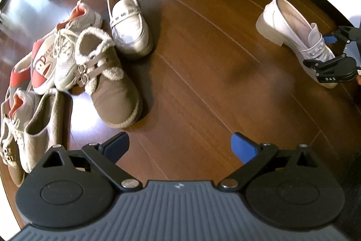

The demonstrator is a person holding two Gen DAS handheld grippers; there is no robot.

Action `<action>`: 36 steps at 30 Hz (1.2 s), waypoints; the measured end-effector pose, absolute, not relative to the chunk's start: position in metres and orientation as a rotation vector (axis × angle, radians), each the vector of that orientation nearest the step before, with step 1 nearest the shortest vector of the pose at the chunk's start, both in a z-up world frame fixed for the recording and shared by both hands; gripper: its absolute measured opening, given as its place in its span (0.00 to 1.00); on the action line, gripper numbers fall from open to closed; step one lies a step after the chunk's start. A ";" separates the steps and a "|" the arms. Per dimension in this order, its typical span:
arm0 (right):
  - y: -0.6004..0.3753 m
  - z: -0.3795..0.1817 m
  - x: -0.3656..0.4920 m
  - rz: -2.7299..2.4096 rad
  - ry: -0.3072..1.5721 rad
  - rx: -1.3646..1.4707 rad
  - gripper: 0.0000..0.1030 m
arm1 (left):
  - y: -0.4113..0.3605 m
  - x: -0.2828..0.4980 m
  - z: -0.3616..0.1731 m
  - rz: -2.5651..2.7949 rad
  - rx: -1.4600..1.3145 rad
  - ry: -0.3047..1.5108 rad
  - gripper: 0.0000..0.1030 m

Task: Organize scattered shoes
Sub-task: 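Carry the beige loafer toward the cabinet and set it on the floor, then move the right gripper back to the pile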

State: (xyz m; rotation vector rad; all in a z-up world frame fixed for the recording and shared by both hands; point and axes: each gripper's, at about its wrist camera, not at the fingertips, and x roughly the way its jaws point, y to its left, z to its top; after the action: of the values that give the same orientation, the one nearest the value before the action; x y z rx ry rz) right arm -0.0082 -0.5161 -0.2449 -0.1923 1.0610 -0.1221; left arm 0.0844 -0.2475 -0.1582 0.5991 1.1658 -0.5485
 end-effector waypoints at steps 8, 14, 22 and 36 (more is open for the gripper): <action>-0.506 -0.250 -0.001 -0.148 1.128 -0.212 0.86 | -0.226 0.085 -0.151 -0.513 0.578 1.152 0.96; -0.479 -0.214 -0.020 -0.327 1.072 -0.129 0.94 | -0.174 0.098 -0.146 -0.463 0.625 1.122 0.96; -0.416 -0.178 -0.067 -0.285 1.014 0.244 0.99 | -0.037 0.121 -0.172 -0.292 0.822 1.255 0.96; -0.317 -0.164 0.015 -0.050 1.066 0.230 0.99 | 0.056 0.144 -0.147 -0.203 0.678 1.228 0.96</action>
State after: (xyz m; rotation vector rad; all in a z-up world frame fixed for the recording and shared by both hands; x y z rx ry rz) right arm 0.0150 -0.3166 -0.1642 0.2298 1.0657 -0.0500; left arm 0.1442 0.0558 -0.1466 0.6783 1.2285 -0.2032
